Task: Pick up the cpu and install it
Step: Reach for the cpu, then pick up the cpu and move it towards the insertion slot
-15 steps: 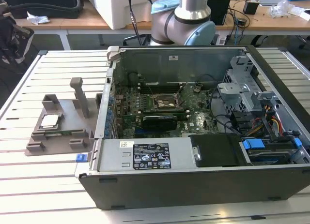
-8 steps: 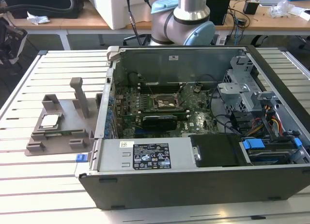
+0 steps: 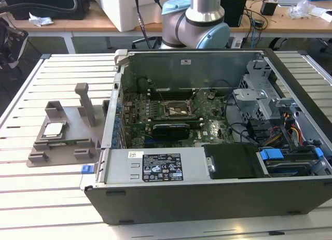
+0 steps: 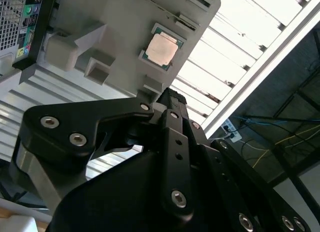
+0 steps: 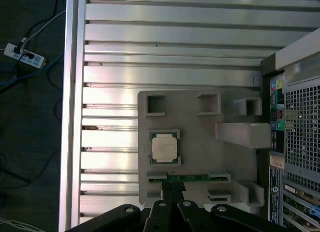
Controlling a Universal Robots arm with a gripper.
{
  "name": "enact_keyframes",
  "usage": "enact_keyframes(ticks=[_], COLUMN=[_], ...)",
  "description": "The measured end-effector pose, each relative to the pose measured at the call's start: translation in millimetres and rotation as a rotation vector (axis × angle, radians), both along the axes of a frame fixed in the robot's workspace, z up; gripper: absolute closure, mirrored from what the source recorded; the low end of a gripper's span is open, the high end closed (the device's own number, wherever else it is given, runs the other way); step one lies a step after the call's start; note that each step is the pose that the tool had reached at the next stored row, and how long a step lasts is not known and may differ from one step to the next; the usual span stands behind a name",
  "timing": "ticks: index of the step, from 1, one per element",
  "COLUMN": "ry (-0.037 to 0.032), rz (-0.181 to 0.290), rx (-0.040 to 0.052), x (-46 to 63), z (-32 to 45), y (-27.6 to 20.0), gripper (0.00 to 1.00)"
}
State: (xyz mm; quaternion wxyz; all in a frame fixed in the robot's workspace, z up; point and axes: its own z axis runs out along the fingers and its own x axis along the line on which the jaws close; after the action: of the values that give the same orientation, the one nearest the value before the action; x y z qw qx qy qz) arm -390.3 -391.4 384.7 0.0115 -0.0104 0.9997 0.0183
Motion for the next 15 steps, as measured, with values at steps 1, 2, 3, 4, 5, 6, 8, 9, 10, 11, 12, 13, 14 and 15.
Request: enact_keyframes(ticks=[1, 2, 3, 4, 5, 6, 8, 9, 10, 11, 12, 13, 14, 15], ry=[0.0000, 0.0000, 0.0000, 0.0001, 0.0001, 0.0000, 0.0000, 0.0001, 0.0000, 0.0001, 0.0000, 0.0000, 0.0000, 0.0000], rz=[0.000, 0.000, 0.000, 0.000, 0.000, 0.000, 0.000, 0.000, 0.000, 0.000, 0.000, 0.000, 0.000, 0.001], rx=[0.0000, 0.0000, 0.0000, 0.0000, 0.0000, 0.0000, 0.0000, 0.0000, 0.0000, 0.0000, 0.0000, 0.0000, 0.0000, 0.0000], x=[0.0, 0.0, 0.0, 0.0, 0.0, 0.0, 0.0, 0.0, 0.0, 0.0, 0.0, 0.0, -0.1, 0.0], z=[0.0, 0.0, 0.0, 0.0, 0.0, 0.0, 0.0, 0.0, 0.0, 0.0, 0.0, 0.0, 0.0, 0.0], y=[0.0, 0.0, 0.0, 0.0, 0.0, 0.0, 0.0, 0.0, 0.0, 0.0, 0.0, 0.0, 0.0, 0.0], gripper=[0.89, 0.89, 0.89, 0.89, 0.89, 0.89, 0.89, 0.89, 0.89, 0.89, 0.89, 0.89, 0.89, 0.89])
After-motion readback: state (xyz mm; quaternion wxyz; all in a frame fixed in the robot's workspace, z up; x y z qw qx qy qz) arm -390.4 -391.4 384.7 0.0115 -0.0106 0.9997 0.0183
